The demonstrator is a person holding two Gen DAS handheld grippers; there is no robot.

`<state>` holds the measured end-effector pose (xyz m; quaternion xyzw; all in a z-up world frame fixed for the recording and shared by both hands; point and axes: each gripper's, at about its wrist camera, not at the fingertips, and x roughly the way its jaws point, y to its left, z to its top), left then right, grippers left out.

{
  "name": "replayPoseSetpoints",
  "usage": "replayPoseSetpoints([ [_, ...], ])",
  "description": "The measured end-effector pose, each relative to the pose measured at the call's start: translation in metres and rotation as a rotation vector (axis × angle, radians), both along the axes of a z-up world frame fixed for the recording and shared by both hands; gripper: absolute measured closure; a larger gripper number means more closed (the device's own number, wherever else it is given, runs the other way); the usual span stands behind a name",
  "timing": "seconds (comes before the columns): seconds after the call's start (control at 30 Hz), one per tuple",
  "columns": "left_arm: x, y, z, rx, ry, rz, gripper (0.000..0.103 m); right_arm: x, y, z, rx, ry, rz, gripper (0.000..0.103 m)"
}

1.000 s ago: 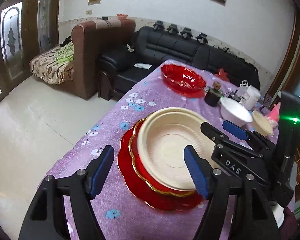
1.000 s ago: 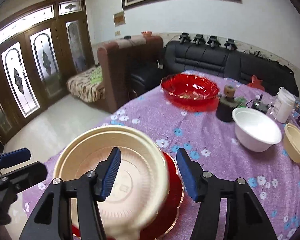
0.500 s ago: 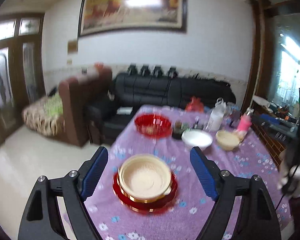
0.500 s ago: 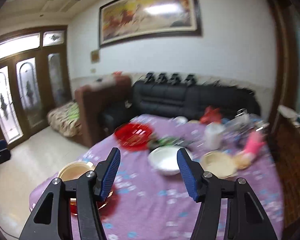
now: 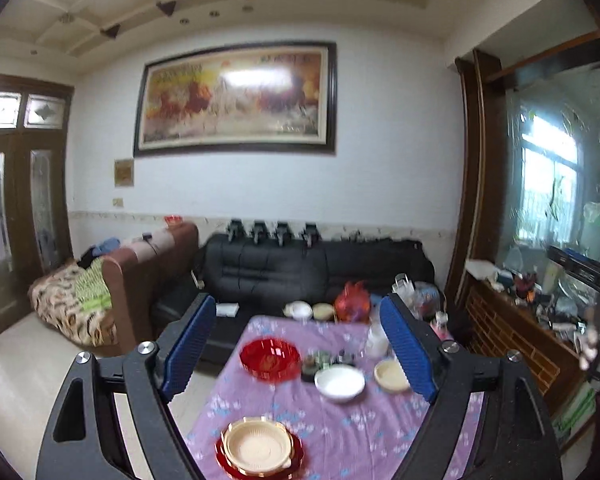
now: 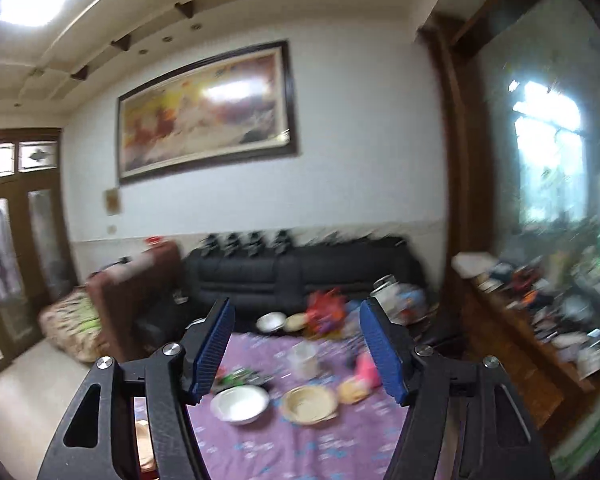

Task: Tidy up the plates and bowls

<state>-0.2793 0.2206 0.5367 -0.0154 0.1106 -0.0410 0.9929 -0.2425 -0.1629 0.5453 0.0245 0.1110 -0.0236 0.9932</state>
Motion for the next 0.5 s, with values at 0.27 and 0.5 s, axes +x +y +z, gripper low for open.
replayPoseSetpoints([
  [0.27,-0.005,-0.001,0.124,0.028,-0.182,0.254,0.004,-0.048,-0.008,0.122,-0.187,-0.103,-0.255,0.026],
  [0.5,0.052,-0.014,0.095,0.077,-0.079,0.179,0.0,-0.023,0.012,0.129,-0.211,-0.102,-0.267,0.012],
])
